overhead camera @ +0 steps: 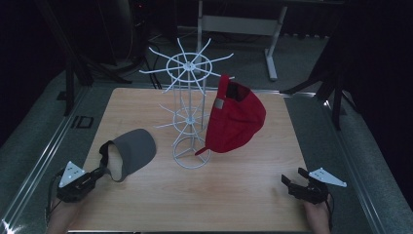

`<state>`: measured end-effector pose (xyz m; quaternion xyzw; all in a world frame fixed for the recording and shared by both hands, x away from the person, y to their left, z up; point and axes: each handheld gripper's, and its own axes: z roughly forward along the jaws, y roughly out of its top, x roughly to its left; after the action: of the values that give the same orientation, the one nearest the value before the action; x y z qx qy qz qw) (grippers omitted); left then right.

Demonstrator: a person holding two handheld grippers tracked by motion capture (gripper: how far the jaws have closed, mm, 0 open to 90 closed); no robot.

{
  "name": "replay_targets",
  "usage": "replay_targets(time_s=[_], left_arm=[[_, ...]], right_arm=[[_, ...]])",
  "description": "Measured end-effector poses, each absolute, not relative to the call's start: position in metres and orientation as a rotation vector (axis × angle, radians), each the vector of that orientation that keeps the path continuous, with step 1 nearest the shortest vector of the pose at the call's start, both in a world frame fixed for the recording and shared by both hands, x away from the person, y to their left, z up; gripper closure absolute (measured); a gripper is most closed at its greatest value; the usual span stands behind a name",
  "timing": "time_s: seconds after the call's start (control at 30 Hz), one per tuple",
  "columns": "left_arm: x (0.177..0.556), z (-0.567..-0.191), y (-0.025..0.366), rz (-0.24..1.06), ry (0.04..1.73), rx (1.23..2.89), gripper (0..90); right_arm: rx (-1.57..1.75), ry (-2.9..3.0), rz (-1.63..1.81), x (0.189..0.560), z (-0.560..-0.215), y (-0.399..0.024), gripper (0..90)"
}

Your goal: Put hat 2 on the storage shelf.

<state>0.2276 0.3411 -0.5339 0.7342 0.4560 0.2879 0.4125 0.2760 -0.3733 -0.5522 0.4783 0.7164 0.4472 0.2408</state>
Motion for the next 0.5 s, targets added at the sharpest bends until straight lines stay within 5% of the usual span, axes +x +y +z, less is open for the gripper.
replay_targets(time_s=[0.5], left_arm=[[0.231,-0.485,0.325,0.762,0.965,1.756,85.4]], right_arm=[[1.317,1.969,1.249,0.276,-0.552,-0.374,17.3]])
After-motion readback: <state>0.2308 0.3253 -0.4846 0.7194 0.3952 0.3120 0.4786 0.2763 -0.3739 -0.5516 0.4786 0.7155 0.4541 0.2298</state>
